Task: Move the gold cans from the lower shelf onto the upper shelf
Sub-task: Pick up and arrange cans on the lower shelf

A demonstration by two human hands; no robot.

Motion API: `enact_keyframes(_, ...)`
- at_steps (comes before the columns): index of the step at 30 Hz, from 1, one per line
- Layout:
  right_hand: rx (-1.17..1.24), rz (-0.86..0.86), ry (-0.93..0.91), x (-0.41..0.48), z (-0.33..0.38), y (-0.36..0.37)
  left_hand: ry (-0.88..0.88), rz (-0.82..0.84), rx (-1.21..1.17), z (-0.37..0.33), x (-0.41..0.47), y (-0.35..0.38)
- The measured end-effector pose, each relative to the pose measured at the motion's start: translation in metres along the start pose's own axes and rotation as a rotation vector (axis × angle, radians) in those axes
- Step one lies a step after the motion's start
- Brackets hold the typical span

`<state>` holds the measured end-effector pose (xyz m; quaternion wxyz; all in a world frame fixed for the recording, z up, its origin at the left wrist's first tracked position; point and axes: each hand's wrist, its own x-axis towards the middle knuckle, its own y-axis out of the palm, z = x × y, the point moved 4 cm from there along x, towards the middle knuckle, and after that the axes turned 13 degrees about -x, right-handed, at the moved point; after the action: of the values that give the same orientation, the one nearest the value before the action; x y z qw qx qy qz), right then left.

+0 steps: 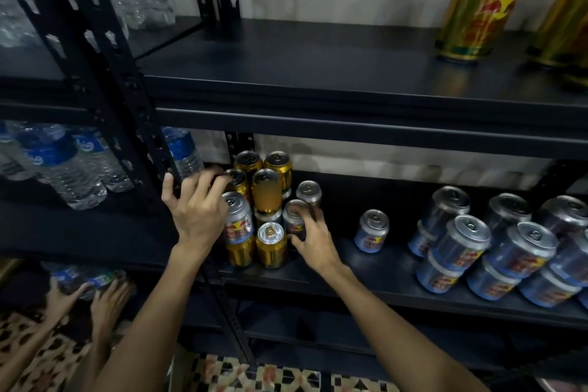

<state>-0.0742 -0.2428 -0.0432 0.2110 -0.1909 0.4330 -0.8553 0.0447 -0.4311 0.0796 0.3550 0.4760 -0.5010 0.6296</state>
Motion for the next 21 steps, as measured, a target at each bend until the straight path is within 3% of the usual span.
enact_keyframes(10,0.071,-0.044,-0.001,-0.009,-0.002,-0.009,-0.003,0.009,-0.070,0.001,0.000,-0.003)
enact_keyframes(21,0.098,-0.457,0.050,-0.046,-0.028,-0.132,0.024,-0.027,-0.081,0.000,-0.001,-0.003)
